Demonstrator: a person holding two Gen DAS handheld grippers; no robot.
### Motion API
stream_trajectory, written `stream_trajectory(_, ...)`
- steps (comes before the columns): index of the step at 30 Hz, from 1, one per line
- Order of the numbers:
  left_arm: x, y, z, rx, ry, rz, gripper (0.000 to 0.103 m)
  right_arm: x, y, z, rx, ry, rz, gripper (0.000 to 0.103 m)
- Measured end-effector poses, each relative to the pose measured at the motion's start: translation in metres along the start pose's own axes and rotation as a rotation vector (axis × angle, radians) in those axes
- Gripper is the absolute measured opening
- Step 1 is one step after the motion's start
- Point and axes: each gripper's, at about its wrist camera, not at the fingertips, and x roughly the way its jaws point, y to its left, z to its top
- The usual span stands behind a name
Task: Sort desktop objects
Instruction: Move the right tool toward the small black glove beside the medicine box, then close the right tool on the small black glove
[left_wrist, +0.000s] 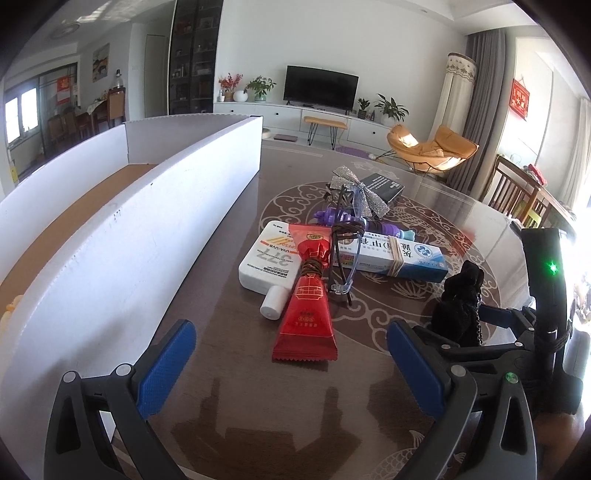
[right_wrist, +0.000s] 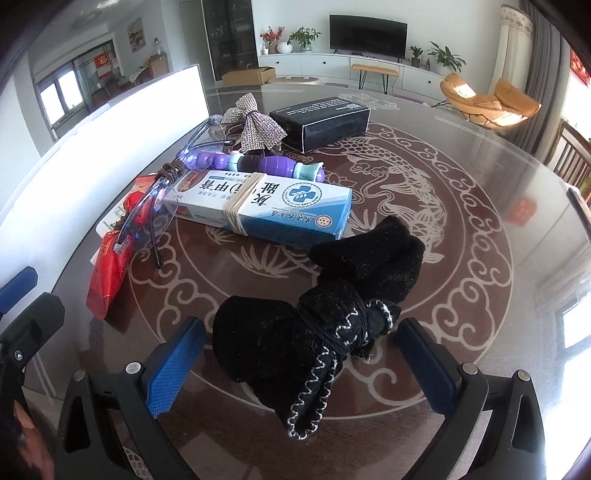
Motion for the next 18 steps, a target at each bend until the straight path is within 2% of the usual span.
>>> stream_trajectory(18,0.0021,0.0045,0.0003,-0.027,0.016,-0.013,0.103,-0.002,-0.0001,-0.0032,0.002,-0.017,-0.005,0.103)
